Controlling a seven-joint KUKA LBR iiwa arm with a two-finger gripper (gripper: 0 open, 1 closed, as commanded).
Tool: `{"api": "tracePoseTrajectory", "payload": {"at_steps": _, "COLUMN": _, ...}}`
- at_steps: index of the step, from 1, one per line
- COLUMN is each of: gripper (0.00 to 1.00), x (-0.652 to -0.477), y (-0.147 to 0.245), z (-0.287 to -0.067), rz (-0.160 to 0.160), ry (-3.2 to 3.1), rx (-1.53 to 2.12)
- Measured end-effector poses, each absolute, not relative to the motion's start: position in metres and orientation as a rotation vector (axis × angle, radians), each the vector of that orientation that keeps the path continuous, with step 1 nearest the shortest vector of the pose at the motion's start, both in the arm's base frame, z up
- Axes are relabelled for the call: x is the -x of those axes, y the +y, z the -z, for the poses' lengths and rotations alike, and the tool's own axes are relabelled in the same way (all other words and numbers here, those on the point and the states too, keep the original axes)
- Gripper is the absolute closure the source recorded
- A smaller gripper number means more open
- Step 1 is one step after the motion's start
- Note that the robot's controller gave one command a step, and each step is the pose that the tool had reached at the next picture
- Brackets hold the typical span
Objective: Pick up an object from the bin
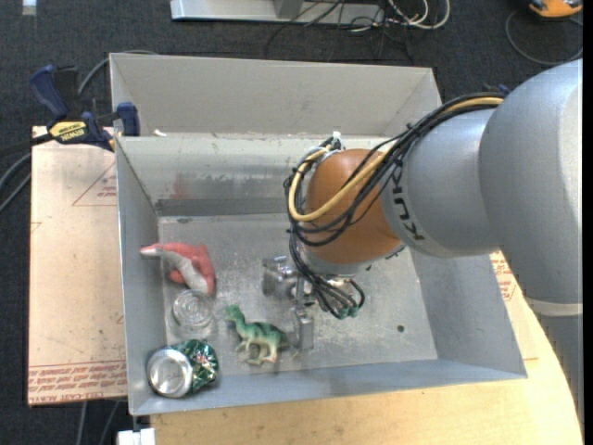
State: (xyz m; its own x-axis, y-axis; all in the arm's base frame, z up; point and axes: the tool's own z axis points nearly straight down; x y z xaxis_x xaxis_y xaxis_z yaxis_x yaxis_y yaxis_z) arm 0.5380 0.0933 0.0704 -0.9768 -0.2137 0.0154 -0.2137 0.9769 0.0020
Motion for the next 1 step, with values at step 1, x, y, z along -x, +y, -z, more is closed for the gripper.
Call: {"api": "tracePoseTrajectory", "payload": {"at_steps": 1, "gripper": 0.0, "x": -0.5513, "y": 0.1143, "z": -0.0872, "rz": 0.006, "ry": -3.069, "rx": -0.724}}
